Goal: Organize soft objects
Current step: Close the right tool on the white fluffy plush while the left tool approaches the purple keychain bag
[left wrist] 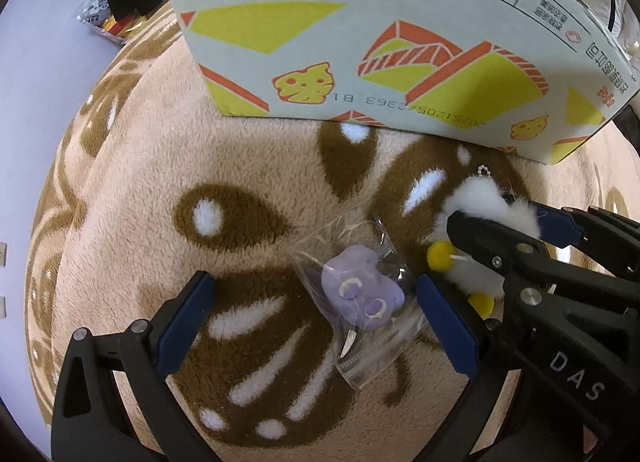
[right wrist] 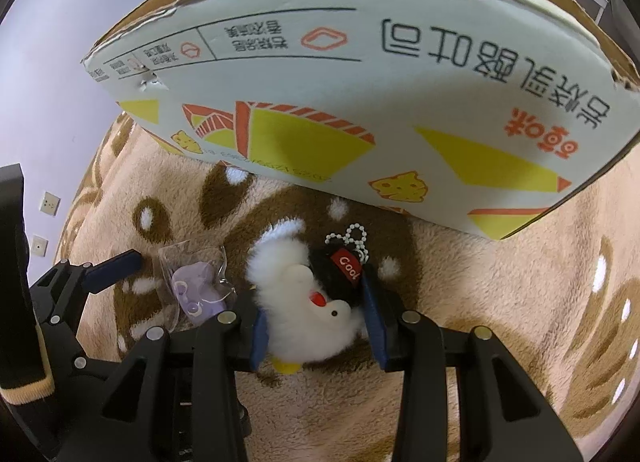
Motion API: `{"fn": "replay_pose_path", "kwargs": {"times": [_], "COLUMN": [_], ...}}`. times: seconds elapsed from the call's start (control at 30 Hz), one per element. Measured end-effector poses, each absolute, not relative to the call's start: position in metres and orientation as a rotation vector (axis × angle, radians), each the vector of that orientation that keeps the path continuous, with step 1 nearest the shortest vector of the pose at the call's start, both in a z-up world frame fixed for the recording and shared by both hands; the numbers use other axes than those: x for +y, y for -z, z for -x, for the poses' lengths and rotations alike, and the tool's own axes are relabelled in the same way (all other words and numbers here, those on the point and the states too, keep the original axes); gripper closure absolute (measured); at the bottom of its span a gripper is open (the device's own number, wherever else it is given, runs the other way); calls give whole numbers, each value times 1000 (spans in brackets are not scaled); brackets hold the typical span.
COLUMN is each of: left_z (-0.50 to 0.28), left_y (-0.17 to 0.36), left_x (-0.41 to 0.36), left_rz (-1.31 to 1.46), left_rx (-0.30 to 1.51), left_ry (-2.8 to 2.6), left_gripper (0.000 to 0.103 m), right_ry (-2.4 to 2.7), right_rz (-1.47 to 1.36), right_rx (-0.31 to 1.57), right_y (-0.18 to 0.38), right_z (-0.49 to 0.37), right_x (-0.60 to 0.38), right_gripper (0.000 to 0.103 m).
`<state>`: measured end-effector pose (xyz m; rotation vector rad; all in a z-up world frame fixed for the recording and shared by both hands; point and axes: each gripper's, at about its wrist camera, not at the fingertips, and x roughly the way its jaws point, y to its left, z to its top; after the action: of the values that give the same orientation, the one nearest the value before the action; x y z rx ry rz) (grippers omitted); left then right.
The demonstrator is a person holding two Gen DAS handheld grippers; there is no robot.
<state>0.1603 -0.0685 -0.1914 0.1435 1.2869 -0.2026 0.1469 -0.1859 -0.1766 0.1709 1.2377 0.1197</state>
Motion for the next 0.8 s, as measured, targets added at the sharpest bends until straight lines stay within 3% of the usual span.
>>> {"fn": "replay_pose_path", "kwargs": {"times": [0.63, 0.8], "left_z": [-143, -132], "left_y": [196, 193], "left_x": [-57, -56], "left_rz": [-145, -167], "left_rx": [1281, 1267], "left_ry": [165, 166], "left_gripper": [4, 12], "right_ry": [-110, -106], "right_rz": [-157, -158], "right_rx": [1238, 1238], "right_y": [178, 179], "right_z": [-144, -142], "right_x": [-185, -184], "right_gripper": [60, 60]}}
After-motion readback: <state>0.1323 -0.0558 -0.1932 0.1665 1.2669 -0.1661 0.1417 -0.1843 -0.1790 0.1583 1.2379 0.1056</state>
